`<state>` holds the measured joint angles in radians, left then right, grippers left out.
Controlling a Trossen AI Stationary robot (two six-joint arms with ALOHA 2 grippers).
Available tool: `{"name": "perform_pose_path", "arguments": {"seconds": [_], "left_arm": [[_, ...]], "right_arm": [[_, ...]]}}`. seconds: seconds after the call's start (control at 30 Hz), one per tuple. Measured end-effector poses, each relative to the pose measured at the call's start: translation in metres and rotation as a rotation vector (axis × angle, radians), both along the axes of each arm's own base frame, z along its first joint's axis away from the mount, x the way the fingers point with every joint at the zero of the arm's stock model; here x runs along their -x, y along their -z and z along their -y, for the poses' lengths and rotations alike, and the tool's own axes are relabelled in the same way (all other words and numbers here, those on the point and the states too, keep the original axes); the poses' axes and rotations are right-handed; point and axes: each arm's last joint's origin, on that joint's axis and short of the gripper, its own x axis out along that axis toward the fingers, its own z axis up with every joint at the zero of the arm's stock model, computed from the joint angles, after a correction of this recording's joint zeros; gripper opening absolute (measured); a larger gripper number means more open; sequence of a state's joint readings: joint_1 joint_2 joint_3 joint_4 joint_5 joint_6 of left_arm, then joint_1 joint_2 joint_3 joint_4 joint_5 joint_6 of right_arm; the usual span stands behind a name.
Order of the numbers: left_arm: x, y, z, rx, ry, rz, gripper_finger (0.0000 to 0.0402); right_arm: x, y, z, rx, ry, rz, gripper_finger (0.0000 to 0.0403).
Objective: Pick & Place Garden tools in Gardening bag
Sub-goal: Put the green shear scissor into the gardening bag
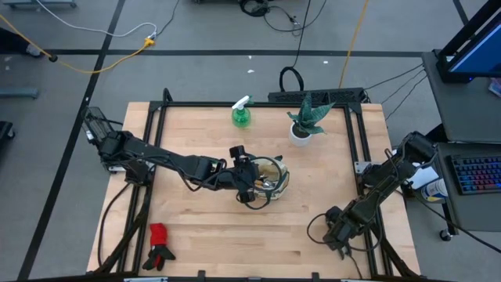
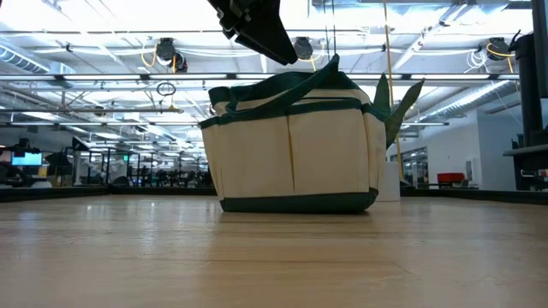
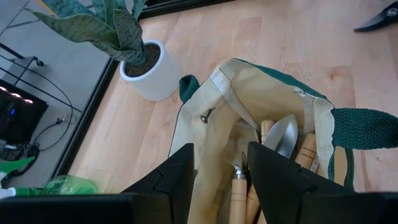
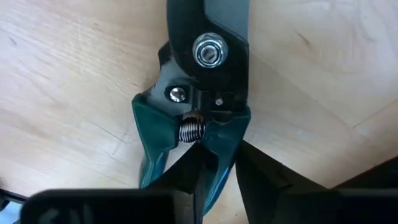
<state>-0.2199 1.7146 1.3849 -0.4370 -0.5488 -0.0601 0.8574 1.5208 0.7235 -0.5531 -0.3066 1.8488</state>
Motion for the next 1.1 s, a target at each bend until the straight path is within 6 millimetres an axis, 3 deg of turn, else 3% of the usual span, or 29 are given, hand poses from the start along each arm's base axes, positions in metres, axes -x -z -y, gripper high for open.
{"name": "perform_pose_path", "arguments": {"seconds": [0.8,1.1], "left_arm": [[0.0,0.0,-0.001,-0.005,0.0,-0.003,0.0157],[0.0,0.0,-0.001,-0.004,-0.001,-0.002,0.0157]], "right_arm": [[0.003,-0.024,0.017,0.113,0.009,0.204,0.0055],[0.006,-0.034,0.029,0.142,0.004,0.208,0.0055]]}}
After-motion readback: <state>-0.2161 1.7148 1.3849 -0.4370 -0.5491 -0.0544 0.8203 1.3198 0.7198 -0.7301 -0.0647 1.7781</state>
